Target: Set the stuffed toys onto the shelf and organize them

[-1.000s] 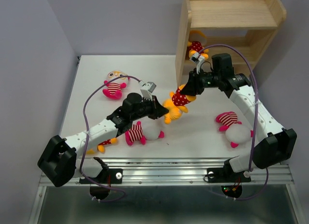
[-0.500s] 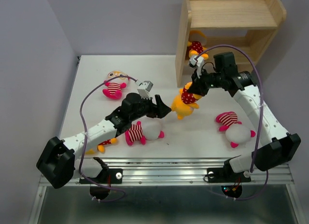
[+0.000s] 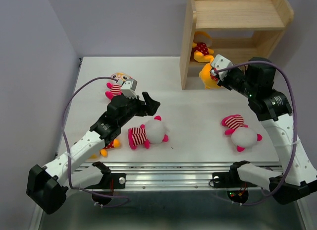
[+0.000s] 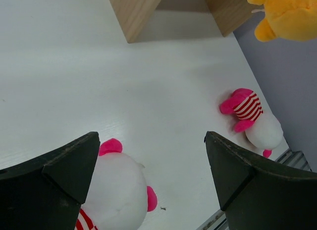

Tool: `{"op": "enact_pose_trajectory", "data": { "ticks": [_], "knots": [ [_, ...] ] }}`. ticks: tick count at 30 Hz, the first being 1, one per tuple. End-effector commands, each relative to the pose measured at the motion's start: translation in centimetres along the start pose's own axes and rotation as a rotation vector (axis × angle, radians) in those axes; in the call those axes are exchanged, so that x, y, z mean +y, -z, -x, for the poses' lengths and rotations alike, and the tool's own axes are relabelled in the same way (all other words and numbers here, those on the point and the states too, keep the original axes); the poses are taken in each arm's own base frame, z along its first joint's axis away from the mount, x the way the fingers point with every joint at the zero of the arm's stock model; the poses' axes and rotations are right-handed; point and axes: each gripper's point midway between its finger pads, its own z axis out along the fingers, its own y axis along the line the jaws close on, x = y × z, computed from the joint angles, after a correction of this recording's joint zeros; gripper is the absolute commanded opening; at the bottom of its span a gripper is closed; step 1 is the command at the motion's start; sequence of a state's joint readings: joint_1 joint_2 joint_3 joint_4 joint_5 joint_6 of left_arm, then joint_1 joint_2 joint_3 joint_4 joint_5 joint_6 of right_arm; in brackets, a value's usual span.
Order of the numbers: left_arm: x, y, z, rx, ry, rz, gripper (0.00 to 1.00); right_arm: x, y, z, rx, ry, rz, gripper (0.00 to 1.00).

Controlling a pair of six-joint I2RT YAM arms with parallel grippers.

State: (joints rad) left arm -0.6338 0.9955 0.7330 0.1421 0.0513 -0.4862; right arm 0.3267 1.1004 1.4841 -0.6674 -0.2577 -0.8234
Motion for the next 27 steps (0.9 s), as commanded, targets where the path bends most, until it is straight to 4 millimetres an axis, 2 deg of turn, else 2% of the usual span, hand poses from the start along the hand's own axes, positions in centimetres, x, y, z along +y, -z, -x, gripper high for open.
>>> {"op": "enact_pose_trajectory", "data": {
  "ticks": [1,3,4,6,11,18,20,21,23,24,25,27],
  "knots": [
    [1.3,0.9,0.8,-0.050,-0.012,0.040,0.99,-6.6,0.6,0.5,0.032,0.076,-0.254,0.01],
    [1.5,1.0,1.0,-0.060,-0.004,0.039,0.99,-8.4,0.8,-0.2,0.058,0.082,-0.297,0.00],
    [1.5,1.1,1.2,-0.065,-0.002,0.038,0.98,-8.7,1.0,0.3,0.043,0.088,-0.307,0.01],
    [1.7,1.2,1.1,-0.067,0.001,0.040,0.99,-10.9,1.5,-0.1,0.053,0.096,-0.361,0.00],
    [2.0,1.4,1.0,-0.071,0.003,0.048,0.98,-13.5,1.9,-0.7,0.077,0.137,-0.410,0.00],
    [2.2,1.7,1.3,-0.083,0.004,0.053,0.99,-15.0,1.0,-1.3,0.073,0.149,-0.431,0.00],
    [2.3,1.6,1.3,-0.085,0.003,0.054,0.99,-16.1,0.9,-1.7,0.064,0.158,-0.473,0.01],
    [2.4,1.6,1.3,-0.084,0.002,0.054,0.99,-15.6,0.1,-2.4,0.062,0.165,-0.458,0.00],
    [2.3,1.5,1.4,-0.084,-0.001,0.052,0.99,-16.0,-0.3,-1.8,0.012,0.208,-0.491,0.00],
    [2.4,1.4,1.5,-0.082,-0.002,0.055,0.98,-15.0,-1.5,-2.9,0.003,0.217,-0.464,0.00],
    [2.4,1.4,1.5,-0.081,-0.003,0.056,0.99,-15.6,-1.4,-2.0,-0.038,0.271,-0.504,0.01],
    [2.4,1.4,1.5,-0.082,-0.001,0.057,0.99,-15.7,-2.2,-2.2,-0.068,0.322,-0.527,0.00]
  ]
}}
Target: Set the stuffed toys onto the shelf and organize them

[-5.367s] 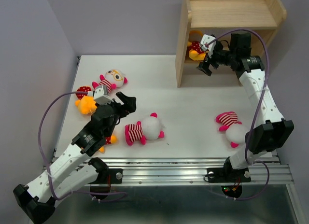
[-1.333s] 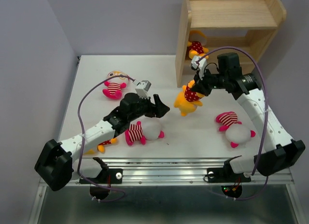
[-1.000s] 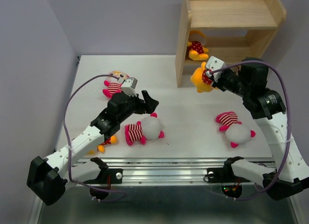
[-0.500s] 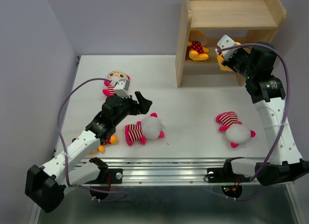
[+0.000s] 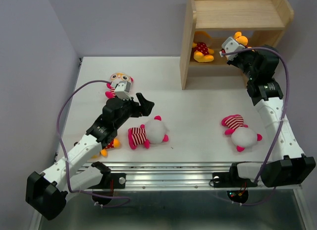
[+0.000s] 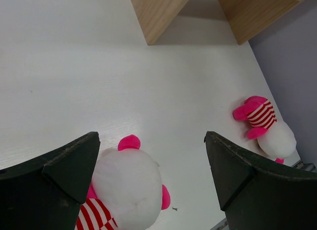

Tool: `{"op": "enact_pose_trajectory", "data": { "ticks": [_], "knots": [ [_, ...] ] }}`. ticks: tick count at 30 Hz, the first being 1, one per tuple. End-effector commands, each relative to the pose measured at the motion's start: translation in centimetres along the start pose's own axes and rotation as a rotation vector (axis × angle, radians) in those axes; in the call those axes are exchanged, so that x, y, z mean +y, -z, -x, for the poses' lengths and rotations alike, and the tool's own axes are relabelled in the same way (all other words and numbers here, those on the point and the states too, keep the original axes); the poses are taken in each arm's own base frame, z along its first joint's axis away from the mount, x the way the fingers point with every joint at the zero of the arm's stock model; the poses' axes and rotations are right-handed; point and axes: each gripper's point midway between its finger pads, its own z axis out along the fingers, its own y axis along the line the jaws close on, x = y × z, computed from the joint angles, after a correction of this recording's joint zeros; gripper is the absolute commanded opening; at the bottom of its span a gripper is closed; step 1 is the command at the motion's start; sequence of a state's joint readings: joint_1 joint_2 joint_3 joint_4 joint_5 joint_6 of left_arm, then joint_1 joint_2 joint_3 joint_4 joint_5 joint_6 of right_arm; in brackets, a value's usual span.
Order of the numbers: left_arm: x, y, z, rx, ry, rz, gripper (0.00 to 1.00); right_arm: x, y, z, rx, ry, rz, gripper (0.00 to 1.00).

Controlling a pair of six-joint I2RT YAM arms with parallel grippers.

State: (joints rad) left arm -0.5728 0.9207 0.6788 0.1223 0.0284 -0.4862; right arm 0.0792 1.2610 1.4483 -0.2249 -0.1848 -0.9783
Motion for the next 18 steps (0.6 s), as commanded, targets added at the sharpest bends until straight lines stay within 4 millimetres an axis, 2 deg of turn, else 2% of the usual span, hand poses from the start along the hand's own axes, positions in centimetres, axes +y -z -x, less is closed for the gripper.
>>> {"op": "enact_pose_trajectory", "data": {
  "ticks": [1,3,6,7,8,10,13,14,16,17,18],
  "knots": [
    [-0.2,0.1,1.1,-0.041,-0.014,-0.012,0.99,-2.9,-1.1,2.6,-0.165,0.124,-0.158,0.00],
    [-0.1,0.1,1.0,-0.041,-0.009,-0.009,0.98,-2.8,-2.3,1.3,-0.138,0.124,-0.166,0.00],
    [0.0,0.4,0.9,-0.046,0.001,-0.010,0.98,-3.2,-3.3,0.4,-0.134,0.128,-0.198,0.01],
    [0.0,0.4,1.0,-0.052,0.004,-0.011,0.99,-4.0,-3.3,0.7,-0.158,0.153,-0.236,0.00],
    [0.1,0.4,0.8,-0.049,0.005,-0.011,0.99,-2.8,-3.7,-0.2,-0.156,0.165,-0.225,0.01],
    [0.2,0.4,0.9,-0.050,0.005,-0.012,0.99,-2.0,-4.1,-0.5,-0.194,0.218,-0.259,0.01],
    [0.4,0.2,0.8,-0.041,0.001,-0.004,0.99,-1.7,-4.6,-0.7,-0.218,0.243,-0.286,0.01],
    [0.5,0.2,0.8,-0.040,0.000,-0.002,0.98,-1.4,-5.2,-1.5,-0.207,0.241,-0.280,0.01],
    [0.4,0.1,1.1,-0.045,-0.001,-0.003,0.98,-1.2,-5.4,-2.0,-0.233,0.244,-0.299,0.01],
    [0.4,0.1,1.1,-0.046,0.001,-0.004,0.99,-0.7,-6.0,-2.9,-0.228,0.241,-0.294,0.01],
    [0.4,0.0,1.1,-0.046,0.003,-0.007,0.98,-0.2,-6.1,-3.0,-0.254,0.240,-0.302,0.01]
  ]
}}
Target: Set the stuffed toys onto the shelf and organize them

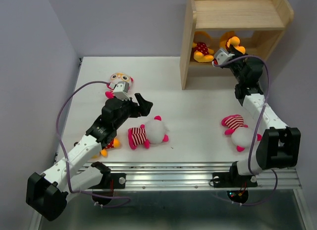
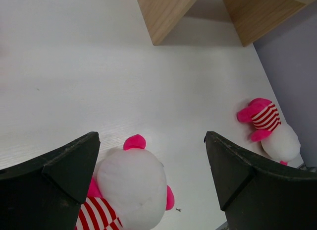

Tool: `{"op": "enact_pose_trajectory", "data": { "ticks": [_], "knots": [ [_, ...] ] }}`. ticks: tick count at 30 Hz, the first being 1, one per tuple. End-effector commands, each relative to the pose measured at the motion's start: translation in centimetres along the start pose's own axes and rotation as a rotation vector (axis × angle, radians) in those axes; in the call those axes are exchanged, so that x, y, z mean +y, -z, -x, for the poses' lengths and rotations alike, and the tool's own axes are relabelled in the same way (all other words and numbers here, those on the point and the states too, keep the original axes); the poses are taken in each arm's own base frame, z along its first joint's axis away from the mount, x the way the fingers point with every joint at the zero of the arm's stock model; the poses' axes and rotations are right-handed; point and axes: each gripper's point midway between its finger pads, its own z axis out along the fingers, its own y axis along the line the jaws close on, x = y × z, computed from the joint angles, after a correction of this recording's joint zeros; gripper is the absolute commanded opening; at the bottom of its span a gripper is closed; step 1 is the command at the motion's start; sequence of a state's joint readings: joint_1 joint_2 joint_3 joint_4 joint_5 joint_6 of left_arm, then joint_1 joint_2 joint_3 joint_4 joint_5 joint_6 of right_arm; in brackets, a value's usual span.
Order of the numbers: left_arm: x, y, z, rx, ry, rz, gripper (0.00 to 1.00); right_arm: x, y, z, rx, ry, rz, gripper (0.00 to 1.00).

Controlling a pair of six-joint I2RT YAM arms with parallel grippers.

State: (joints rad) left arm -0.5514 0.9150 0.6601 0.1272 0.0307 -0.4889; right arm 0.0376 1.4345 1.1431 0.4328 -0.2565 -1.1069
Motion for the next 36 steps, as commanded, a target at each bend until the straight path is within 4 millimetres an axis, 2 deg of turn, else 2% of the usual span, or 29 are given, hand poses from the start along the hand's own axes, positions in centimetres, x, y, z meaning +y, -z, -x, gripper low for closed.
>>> {"op": "enact_pose_trajectory", "data": {
  "ticks": [1,2,6,13,21,25,31,36],
  "knots": [
    [-0.6,0.1,1.3,-0.045,-0.005,-0.030,0.99,-3.1,-0.1,1.4,-0.133,0.070,-0.175,0.01],
    [-0.5,0.0,1.2,-0.042,-0.003,-0.027,0.99,-2.3,-0.4,0.4,-0.124,0.065,-0.163,0.01],
    [-0.5,0.1,1.2,-0.040,-0.001,-0.029,0.99,-0.1,-0.5,-0.8,-0.137,0.048,-0.144,0.01],
    [-0.3,0.2,1.0,-0.038,0.003,-0.027,0.98,3.2,-0.8,-1.6,-0.183,0.072,-0.121,0.01],
    [-0.3,-0.1,0.8,-0.027,0.010,-0.027,0.99,4.8,-1.5,-2.7,-0.225,0.082,-0.067,0.02],
    [-0.1,-0.2,0.5,-0.023,0.019,-0.027,0.99,4.9,-1.9,-3.5,-0.239,0.082,-0.056,0.02],
    [-0.2,-0.3,0.4,-0.022,0.025,-0.035,0.99,6.2,-2.1,-3.2,-0.281,0.099,-0.024,0.04],
    [-0.2,-0.5,0.3,-0.017,0.027,-0.034,0.98,6.3,-2.1,-2.8,-0.305,0.099,-0.016,0.11]
  ]
}}
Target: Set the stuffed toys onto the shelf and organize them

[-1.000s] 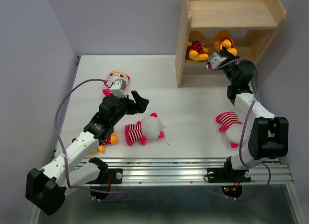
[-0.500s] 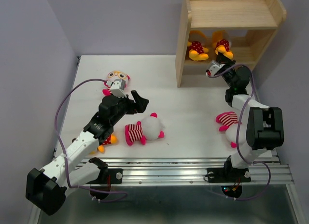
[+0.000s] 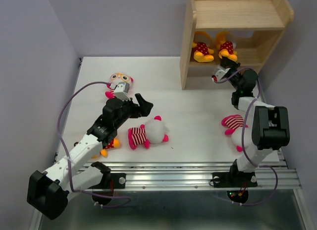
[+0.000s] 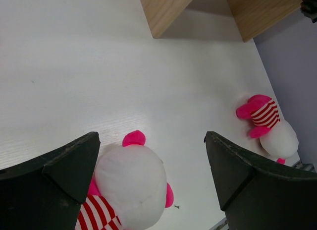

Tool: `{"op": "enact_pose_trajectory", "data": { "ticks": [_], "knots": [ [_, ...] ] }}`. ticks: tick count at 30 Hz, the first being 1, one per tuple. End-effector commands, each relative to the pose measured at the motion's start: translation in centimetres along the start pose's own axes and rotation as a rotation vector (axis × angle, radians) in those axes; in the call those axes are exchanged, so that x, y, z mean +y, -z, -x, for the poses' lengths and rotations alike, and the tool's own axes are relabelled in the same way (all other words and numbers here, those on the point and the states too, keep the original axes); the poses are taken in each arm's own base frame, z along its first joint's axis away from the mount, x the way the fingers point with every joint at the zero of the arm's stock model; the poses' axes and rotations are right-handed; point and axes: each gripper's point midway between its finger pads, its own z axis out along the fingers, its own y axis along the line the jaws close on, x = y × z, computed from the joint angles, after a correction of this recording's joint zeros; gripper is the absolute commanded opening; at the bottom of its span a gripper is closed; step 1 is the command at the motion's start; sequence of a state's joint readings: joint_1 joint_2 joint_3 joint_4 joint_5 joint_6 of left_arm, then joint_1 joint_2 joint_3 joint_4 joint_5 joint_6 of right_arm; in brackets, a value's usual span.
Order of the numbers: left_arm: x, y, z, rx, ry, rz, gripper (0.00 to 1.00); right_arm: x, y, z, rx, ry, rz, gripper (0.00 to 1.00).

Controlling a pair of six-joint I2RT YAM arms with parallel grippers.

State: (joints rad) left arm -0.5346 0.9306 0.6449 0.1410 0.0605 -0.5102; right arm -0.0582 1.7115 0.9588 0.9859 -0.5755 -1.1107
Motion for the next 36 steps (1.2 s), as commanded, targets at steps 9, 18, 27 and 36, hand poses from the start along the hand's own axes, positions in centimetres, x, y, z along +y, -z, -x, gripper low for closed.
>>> {"op": "enact_pose_trajectory", "data": {
  "ticks": [9,18,27,36],
  "knots": [
    [-0.8,-0.3,1.0,-0.040,0.005,-0.043,0.98,-2.0,0.5,2.4,-0.082,0.055,-0.040,0.42],
    [-0.8,0.0,1.1,-0.049,0.005,-0.047,0.99,-2.8,2.2,3.3,-0.071,0.059,-0.057,0.61],
    [-1.0,0.1,1.1,-0.052,0.010,-0.058,0.99,-3.8,4.0,5.4,-0.104,0.072,-0.060,0.81],
    [-0.6,0.7,2.1,-0.067,0.012,-0.013,0.98,-4.9,5.8,8.4,-0.123,-0.039,-0.021,1.00]
  ]
}}
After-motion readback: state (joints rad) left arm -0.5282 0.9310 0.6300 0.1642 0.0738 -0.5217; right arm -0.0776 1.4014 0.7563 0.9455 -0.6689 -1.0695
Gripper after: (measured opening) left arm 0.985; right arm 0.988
